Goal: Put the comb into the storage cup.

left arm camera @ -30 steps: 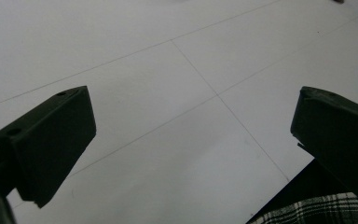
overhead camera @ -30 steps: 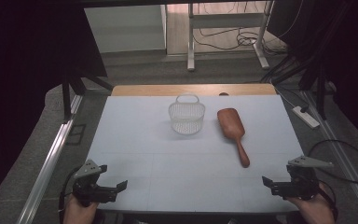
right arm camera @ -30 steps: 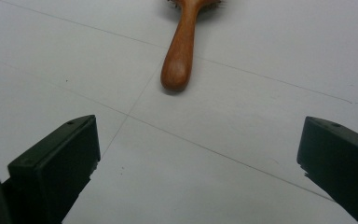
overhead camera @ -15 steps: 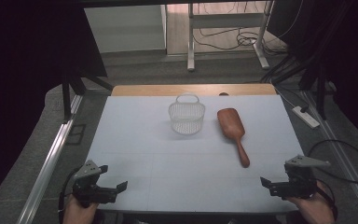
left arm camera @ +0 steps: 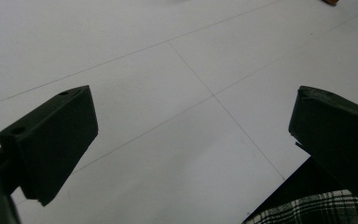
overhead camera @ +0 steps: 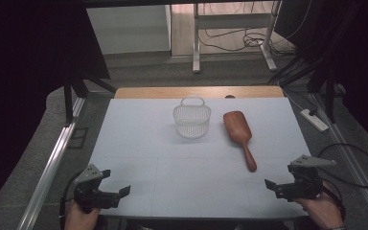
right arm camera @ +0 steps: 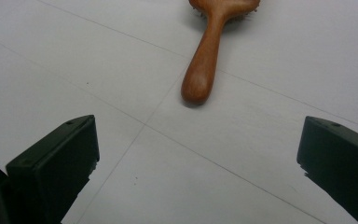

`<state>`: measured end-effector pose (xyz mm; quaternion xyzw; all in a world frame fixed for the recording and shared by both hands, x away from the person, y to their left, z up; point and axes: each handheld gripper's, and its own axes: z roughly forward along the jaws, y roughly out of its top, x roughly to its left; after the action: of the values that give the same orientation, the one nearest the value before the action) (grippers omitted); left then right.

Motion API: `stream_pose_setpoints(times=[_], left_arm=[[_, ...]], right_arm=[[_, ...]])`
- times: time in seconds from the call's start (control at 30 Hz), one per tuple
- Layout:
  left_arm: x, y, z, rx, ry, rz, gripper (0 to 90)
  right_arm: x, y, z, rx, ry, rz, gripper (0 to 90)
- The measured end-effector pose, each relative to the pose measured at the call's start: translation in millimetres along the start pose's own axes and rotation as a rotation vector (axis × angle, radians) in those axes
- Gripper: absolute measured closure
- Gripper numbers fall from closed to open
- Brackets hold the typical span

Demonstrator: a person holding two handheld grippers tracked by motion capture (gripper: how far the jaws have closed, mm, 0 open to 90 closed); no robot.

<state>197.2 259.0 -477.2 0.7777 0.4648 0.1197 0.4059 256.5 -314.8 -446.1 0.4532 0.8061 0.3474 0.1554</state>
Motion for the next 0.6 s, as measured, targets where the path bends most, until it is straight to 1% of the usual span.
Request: stream_pose_setpoints(times=[0.13,0.23,0.3,0.37,0.6], left_arm=[[0.3,-0.1,-0.2,0.0,-0.001,-0.002,1.1],[0.4,-0.1,-0.2,-0.001,0.0,-0.004,1.1],[0.2,-0.2,-0.2,-0.003,0.0,-0.005,1.2],[0.3,-0.2,-0.3,-0.003,0.0,-0.004,1.1],[0.4,-0.2,-0.2,-0.002,0.0,-0.006,1.2]], right_arm=[[-1.8,4.1,1.7,0.003,0.007,0.014,0.0],[-1.5,8.8,2.5,0.007,0.018,-0.002,0.0],[-0.9,12.2,3.6,0.0,0.022,-0.006,0.0],[-1.2,14.5,5.1,0.003,0.02,-0.013,0.0],[-4.1,19.4,10.0,0.02,0.02,-0.012,0.0]])
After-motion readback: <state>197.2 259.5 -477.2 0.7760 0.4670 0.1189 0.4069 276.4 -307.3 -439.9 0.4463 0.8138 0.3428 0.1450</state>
